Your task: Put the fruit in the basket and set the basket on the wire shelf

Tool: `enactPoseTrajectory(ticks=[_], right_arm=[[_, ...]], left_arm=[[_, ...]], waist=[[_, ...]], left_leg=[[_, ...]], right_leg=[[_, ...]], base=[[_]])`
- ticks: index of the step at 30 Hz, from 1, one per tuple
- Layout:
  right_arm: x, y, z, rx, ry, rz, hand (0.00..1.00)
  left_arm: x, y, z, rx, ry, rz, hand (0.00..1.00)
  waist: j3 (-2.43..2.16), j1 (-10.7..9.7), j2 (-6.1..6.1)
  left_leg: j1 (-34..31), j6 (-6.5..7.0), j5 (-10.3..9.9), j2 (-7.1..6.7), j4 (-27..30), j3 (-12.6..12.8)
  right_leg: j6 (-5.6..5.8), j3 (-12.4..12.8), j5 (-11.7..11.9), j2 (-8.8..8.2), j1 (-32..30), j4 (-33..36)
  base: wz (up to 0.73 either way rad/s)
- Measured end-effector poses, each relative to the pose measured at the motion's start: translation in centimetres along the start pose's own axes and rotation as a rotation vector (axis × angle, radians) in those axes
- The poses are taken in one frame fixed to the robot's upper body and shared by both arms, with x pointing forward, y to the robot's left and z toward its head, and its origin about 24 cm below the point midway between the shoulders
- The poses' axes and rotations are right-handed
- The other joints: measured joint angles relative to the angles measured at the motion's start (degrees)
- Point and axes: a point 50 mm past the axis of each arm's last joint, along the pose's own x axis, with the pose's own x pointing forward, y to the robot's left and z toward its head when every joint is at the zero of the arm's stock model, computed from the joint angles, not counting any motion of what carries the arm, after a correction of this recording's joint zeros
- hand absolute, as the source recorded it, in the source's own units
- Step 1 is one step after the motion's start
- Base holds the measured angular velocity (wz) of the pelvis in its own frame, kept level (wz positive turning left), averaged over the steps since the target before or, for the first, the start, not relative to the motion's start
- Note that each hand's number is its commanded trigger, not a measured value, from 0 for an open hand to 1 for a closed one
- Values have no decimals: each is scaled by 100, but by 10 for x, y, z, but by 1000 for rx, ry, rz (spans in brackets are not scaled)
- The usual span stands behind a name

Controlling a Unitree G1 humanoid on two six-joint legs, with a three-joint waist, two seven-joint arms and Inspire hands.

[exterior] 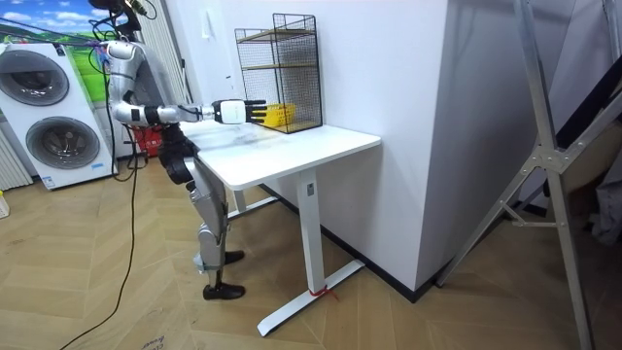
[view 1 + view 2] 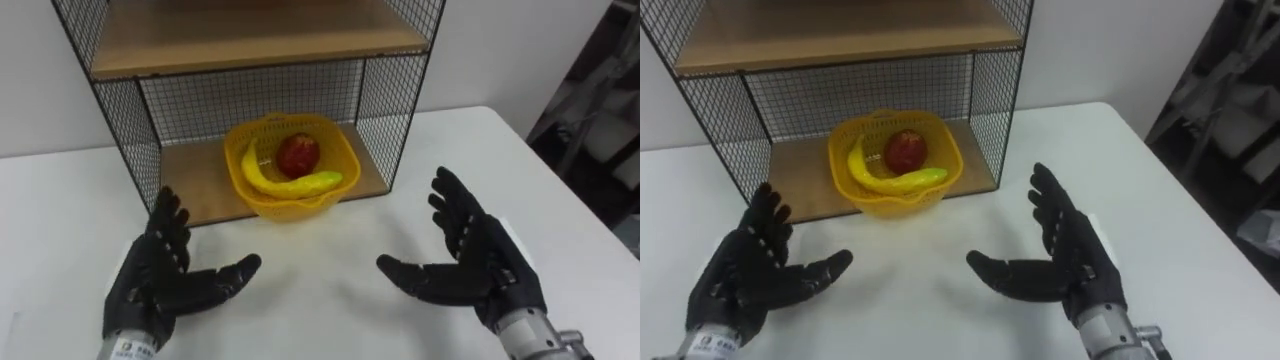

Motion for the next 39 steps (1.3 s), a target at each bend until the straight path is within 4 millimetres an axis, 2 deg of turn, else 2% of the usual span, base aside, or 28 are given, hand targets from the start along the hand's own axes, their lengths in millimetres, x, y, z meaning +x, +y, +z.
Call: enactPoseTrajectory(ticks=[2, 3, 6, 12, 16, 19, 21, 22, 24, 26, 28, 29, 30, 31, 33, 34, 36, 37, 39], right_arm=[[-3, -2, -1, -2, -2, -12, 0], [-4, -5, 0, -8, -6, -28, 0], [-5, -15, 5, -26, -45, -87, 0], [-9, -33, 17, -63, -118, -244, 0], [-20, -68, 36, -125, -226, -497, 0], [-31, -92, 56, -179, -317, -699, 0], [-45, -110, 77, -226, -424, -857, 0], [-49, -114, 82, -229, -457, -900, 0], [-69, -132, 96, -232, -555, -1094, 0], [-86, -144, 100, -182, -609, -1235, 0], [-102, -156, 97, -110, -626, -1378, 0], [-114, -165, 90, -49, -613, -1477, 0], [-126, -174, 82, 23, -590, -1571, 0], [-131, -178, 78, 67, -580, -1617, 0], [-156, -192, 55, 265, -509, -1806, 0], [-160, -195, 48, 306, -482, -1848, 0], [-177, -205, 16, 466, -352, -1993, 0], [-182, -206, 7, 506, -314, -2025, 0], [-203, -204, -35, 680, -117, -2160, 0]], left_arm=[[-2, 8, 6, 12, -46, 57, 0], [-2, 13, 11, 18, -73, 102, 0], [-4, 24, 28, 30, -175, 194, 0], [-10, 40, 52, 54, -323, 379, 0], [-19, 64, 74, 104, -456, 601, 0], [-35, 82, 99, 94, -601, 810, 0], [-50, 97, 120, 98, -740, 956, 0], [-55, 101, 124, 104, -767, 992, 0], [-74, 118, 138, 110, -858, 1159, 0], [-88, 128, 146, 94, -923, 1278, 0], [-99, 136, 155, 59, -971, 1359, 0], [-107, 142, 158, 28, -991, 1409, 0], [-116, 149, 159, -4, -1007, 1470, 0], [-121, 153, 159, -25, -1009, 1505, 0], [-131, 173, 151, -147, -965, 1628, 0], [-133, 180, 147, -173, -937, 1660, 0], [-141, 205, 123, -329, -787, 1787, 0], [-145, 211, 115, -370, -745, 1821, 0], [-161, 230, 77, -533, -565, 1975, 0]], waist=[[43, 76, 26], [23, 109, 47], [31, 127, 26], [1, 153, 3], [17, 249, 0], [27, 266, 3], [37, 272, 22], [35, 275, 26], [24, 272, 36], [11, 269, 42], [5, 268, 26], [-19, 244, 14], [-43, 252, 10], [-46, 252, 8], [-43, 235, 15], [-40, 234, 18], [-63, 231, 23], [-69, 230, 16], [-72, 239, 25]], left_leg=[[111, -6, 111, -23, -207, -59], [133, 17, 172, -28, -294, -114], [186, 7, 266, -32, -403, -157], [256, -16, 310, -48, -506, -173], [311, -9, 371, -108, -596, -253], [314, -9, 372, -131, -596, -324], [304, -8, 374, -131, -595, -320], [296, -8, 374, -130, -594, -319], [273, -8, 374, -115, -591, -321], [232, -11, 376, -107, -584, -324], [204, -13, 376, -108, -578, -324], [157, -14, 376, -98, -577, -323], [88, -14, 376, -101, -574, -318], [56, -14, 376, -104, -573, -315], [-2, -15, 377, -128, -575, -307], [-22, -17, 378, -129, -578, -309], [-89, -17, 377, -138, -574, -302], [-98, -16, 376, -140, -564, -295], [-219, 61, 324, -133, -469, -273]], right_leg=[[-7, -4, 16, 2, 57, -81], [-24, -13, 40, 15, 75, -134], [-30, -67, 42, 18, 140, -153], [-45, -71, 33, 22, 162, -145], [-50, -70, 31, 24, 158, -151], [-60, -51, 25, 25, 139, -144], [-65, -136, 19, 2, 142, -152], [-66, -141, 17, 0, 137, -151], [-68, -142, 10, -4, 108, -141], [-70, -135, 9, -13, 65, -124], [-76, -170, -5, -54, 40, -114], [-69, -303, -17, -115, 3, -95], [-64, -317, -21, -128, -70, -82], [-62, -313, -22, -133, -106, -70], [-45, -358, -45, -185, -164, -2], [-44, -363, -46, -187, -170, -2], [-40, -404, -54, -226, -245, 28], [-39, -405, -66, -237, -271, 57], [-32, -431, -106, -255, -358, 123]], base=[[6], [5], [13], [1], [-3], [2], [7], [6], [0], [0], [2], [4], [3], [0], [8], [9], [4], [6], [5]])
